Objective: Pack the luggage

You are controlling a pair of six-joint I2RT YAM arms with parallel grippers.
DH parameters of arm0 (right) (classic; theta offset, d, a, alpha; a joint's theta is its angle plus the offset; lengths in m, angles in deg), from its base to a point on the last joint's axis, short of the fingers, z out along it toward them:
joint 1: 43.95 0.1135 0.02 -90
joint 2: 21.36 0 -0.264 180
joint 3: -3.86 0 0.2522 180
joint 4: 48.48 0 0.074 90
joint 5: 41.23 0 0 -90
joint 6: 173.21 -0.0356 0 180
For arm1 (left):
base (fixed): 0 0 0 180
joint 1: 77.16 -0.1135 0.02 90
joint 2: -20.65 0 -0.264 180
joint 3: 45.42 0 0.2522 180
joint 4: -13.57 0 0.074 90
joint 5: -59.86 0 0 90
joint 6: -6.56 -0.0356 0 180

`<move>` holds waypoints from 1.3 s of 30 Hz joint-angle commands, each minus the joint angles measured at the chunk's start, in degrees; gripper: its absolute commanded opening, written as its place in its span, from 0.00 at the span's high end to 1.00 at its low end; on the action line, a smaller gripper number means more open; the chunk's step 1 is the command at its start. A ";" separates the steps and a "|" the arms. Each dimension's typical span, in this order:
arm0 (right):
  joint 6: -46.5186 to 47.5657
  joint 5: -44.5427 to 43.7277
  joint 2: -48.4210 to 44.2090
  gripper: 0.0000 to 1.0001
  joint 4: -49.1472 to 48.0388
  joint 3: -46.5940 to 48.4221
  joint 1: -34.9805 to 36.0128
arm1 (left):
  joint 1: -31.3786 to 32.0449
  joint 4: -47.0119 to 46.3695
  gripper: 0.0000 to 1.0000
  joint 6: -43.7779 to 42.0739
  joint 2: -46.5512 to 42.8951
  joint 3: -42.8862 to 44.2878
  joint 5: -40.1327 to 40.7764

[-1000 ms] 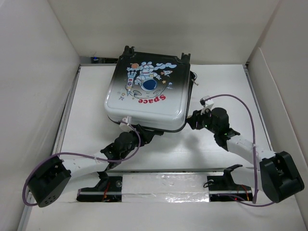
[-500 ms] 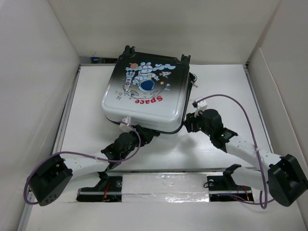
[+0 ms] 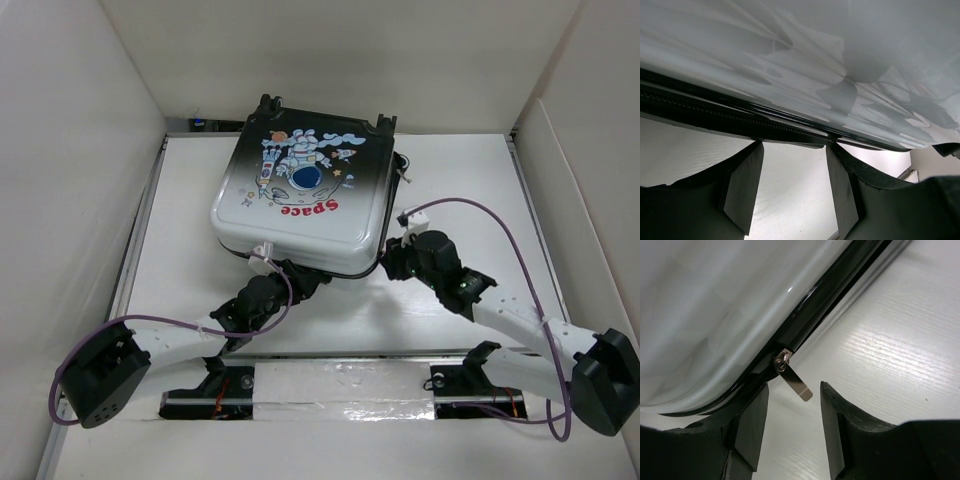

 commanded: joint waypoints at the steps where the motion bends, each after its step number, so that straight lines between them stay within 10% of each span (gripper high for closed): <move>1: 2.16 1.52 1.94 0.53 -7.30 3.05 -0.29 | 0.12 -2.53 0.50 0.08 -0.99 -0.40 1.29; 12: 3.14 3.73 8.01 0.70 -18.29 -0.09 -0.82 | 0.12 -3.75 0.50 -0.63 0.15 0.04 1.46; 19: 0.24 -0.56 3.98 1.00 -18.85 -3.96 1.81 | 0.12 -5.95 0.51 -3.08 1.91 2.93 2.16; 31: -13.73 -3.92 -6.14 1.00 2.07 -7.14 19.47 | -1.03 -14.56 0.52 -7.75 16.50 15.85 2.08; 39: -18.40 -9.70 0.35 1.00 -5.98 -5.55 27.92 | 0.82 -16.15 0.53 -9.24 22.65 21.83 -1.79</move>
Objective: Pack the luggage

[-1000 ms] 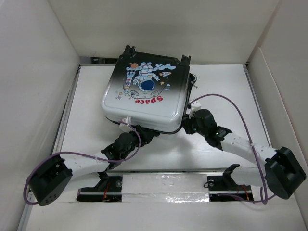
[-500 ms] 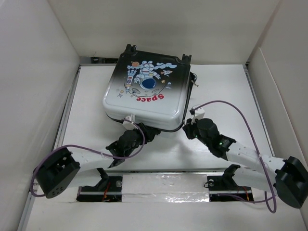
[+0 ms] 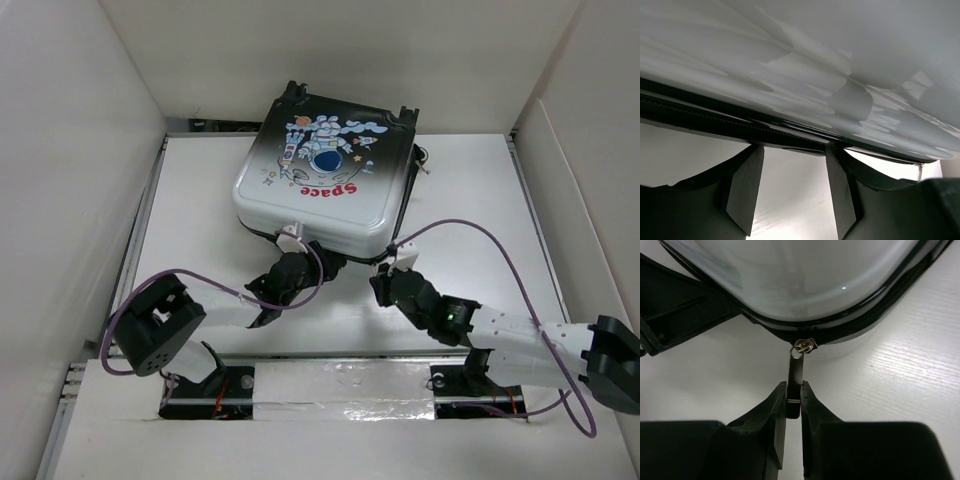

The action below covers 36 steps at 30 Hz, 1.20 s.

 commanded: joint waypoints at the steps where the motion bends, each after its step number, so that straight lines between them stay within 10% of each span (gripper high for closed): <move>1: -3.67 6.93 4.34 1.00 -7.42 1.11 6.08 | 0.95 -11.06 0.53 -3.47 1.48 7.74 -3.82; 10: -4.11 -1.98 18.68 1.00 -19.07 5.33 6.08 | 1.48 -2.22 0.34 -8.30 -6.24 2.74 -5.15; 21: -3.14 -0.13 16.31 1.00 -19.16 2.43 5.47 | -6.14 24.71 0.27 -14.11 -42.91 3.41 11.82; 30: -1.56 2.94 14.90 1.00 -18.11 1.64 4.85 | -37.87 16.72 0.38 -1.37 -20.61 23.86 -8.96; 36: -1.82 4.61 12.79 1.00 -19.95 -1.08 4.85 | -48.70 30.68 0.36 -6.18 2.94 47.68 -13.84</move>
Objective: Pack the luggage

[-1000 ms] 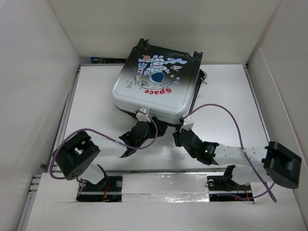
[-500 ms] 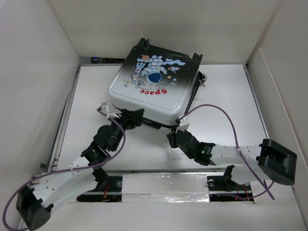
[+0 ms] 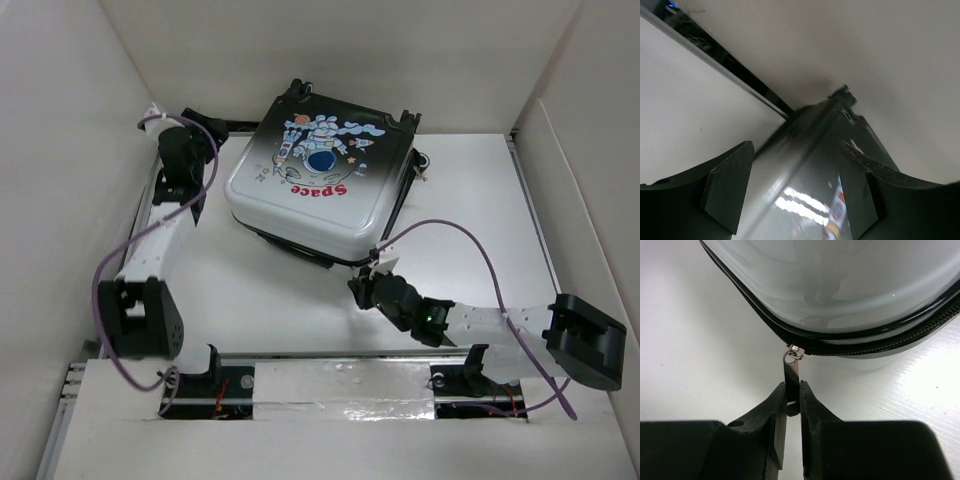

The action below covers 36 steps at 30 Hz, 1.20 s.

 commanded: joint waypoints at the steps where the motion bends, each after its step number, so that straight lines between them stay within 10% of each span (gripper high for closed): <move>1: 0.10 4.88 -2.40 1.00 -1.51 -2.07 0.92 | -3.89 9.40 0.36 -3.87 8.73 11.26 -5.08; 15: 2.03 4.79 -3.11 1.00 0.52 0.12 0.92 | -2.16 -3.55 0.36 2.16 24.05 -0.29 -18.34; 25: 4.76 7.95 4.62 1.00 -4.31 5.30 2.49 | 10.32 -21.99 0.36 9.19 15.44 -19.11 -18.70; 36: 9.07 7.96 11.57 1.00 -4.50 12.07 8.03 | 21.14 -22.19 0.36 11.83 -3.71 -31.07 -15.27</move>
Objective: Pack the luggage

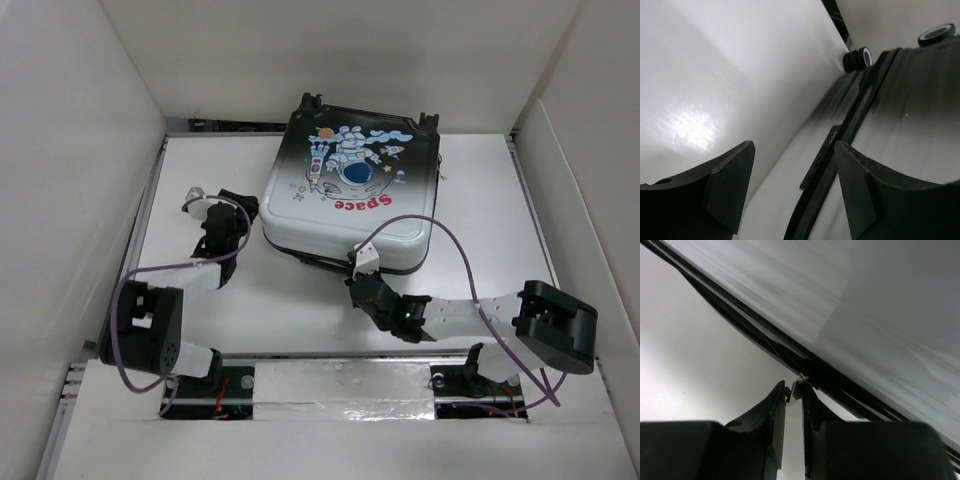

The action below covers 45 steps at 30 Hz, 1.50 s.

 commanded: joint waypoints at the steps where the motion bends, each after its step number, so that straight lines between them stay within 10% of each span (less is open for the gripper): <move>1: 0.48 17.22 1.02 1.00 -6.02 6.20 5.59 | 12.48 -5.97 0.36 -1.32 -8.61 -4.27 -22.23; 13: 5.14 31.19 12.87 1.00 -2.77 18.85 9.97 | 20.83 -3.79 0.36 -0.35 -18.55 -6.75 -19.77; 19: 2.51 27.68 1.05 1.00 -0.31 9.47 10.51 | 20.84 4.11 0.34 -5.35 -27.16 -6.32 -10.30; 21: 1.97 26.54 -3.19 0.77 1.36 4.56 10.51 | 20.84 8.16 0.33 -7.89 -31.73 -5.88 -5.12; 24: 0.40 26.01 -10.49 0.17 4.78 1.64 10.51 | 18.39 10.63 0.31 -9.75 -35.69 -4.39 -1.58; 29: 1.09 24.35 -21.74 0.04 17.42 3.65 11.04 | 11.10 8.70 0.30 -12.38 -31.07 2.46 -2.01; 34: 0.75 18.39 -32.80 0.15 25.78 7.43 11.04 | 4.59 7.92 0.29 -14.85 -18.23 14.92 -5.61; 35: -0.22 10.70 -34.31 0.49 27.28 7.69 9.91 | 3.45 7.73 0.29 -14.76 -13.42 16.43 -6.22; 38: -6.62 -3.29 -39.32 1.00 31.93 7.70 1.69 | -1.21 8.96 0.30 -13.97 -2.27 24.25 -10.96; 45: -10.69 1.53 -44.25 1.00 33.46 3.31 -31.02 | -3.94 18.71 0.31 -18.45 17.29 42.02 -20.11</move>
